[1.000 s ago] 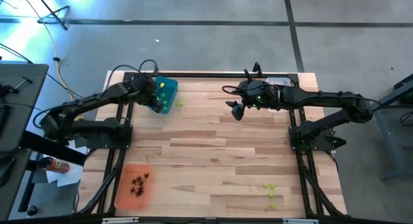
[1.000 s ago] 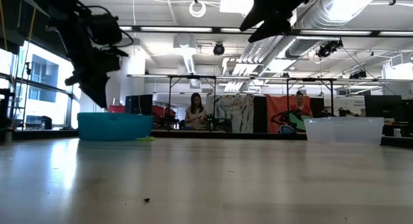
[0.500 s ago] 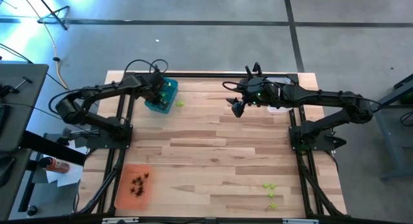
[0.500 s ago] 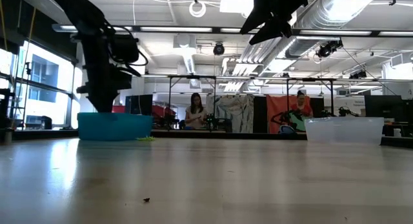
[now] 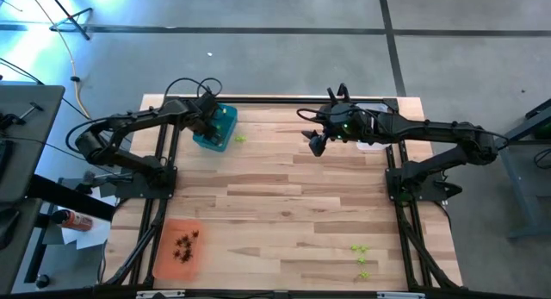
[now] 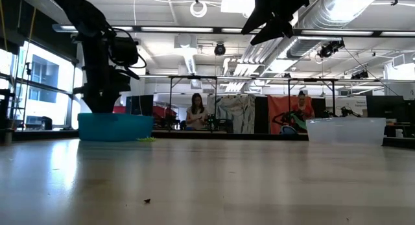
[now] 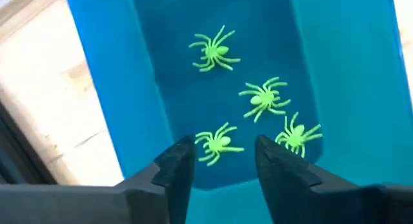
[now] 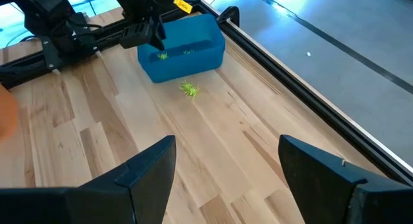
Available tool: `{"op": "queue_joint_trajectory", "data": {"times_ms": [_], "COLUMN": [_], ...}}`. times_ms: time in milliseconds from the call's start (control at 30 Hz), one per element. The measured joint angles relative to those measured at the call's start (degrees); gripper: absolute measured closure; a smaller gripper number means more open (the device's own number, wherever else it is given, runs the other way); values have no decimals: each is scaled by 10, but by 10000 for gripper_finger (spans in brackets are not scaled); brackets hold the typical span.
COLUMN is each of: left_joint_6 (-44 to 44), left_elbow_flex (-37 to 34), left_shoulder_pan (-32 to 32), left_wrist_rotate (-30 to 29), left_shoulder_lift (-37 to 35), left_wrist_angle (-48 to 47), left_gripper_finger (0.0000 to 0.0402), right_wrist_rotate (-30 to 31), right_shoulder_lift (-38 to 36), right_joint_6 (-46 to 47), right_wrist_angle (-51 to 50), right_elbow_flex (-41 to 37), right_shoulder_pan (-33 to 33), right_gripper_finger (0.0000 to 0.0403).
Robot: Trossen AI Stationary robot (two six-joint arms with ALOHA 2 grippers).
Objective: Sort Halloween decoration
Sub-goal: Put the green spider toy into the blue bin
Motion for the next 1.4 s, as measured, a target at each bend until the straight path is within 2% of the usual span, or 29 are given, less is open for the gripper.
{"op": "queue_joint_trajectory", "data": {"times_ms": [200,300,400,533,667,767,933,1100,1233,1400], "left_joint_6": [23,31,22,-12,-62,-94,-103,-104,-104,-104], "left_elbow_flex": [83,135,160,138,93,66,47,47,47,47], "left_shoulder_pan": [0,-6,-23,-63,-112,-147,-186,-193,-193,-193], "left_wrist_rotate": [24,52,88,127,147,151,151,150,149,149], "left_shoulder_lift": [-7,-35,-87,-172,-235,-260,-266,-257,-258,-258], "left_wrist_angle": [-78,-82,-28,123,266,333,373,375,377,384], "left_gripper_finger": [222,218,218,218,218,218,218,218,218,218], "right_wrist_rotate": [0,-17,-68,-142,-217,-277,-328,-333,-334,-342], "right_shoulder_lift": [-20,-51,-78,-89,-85,-85,-85,-72,-19,83], "right_joint_6": [-19,-9,31,108,212,321,542,729,774,748], "right_wrist_angle": [19,-7,-67,-151,-166,-159,-114,-5,-9,-61], "right_elbow_flex": [0,0,0,0,-45,-102,-191,-235,-221,-167], "right_shoulder_pan": [0,1,5,33,98,168,311,421,460,462], "right_gripper_finger": [134,134,134,134,138,145,162,178,180,180]}}
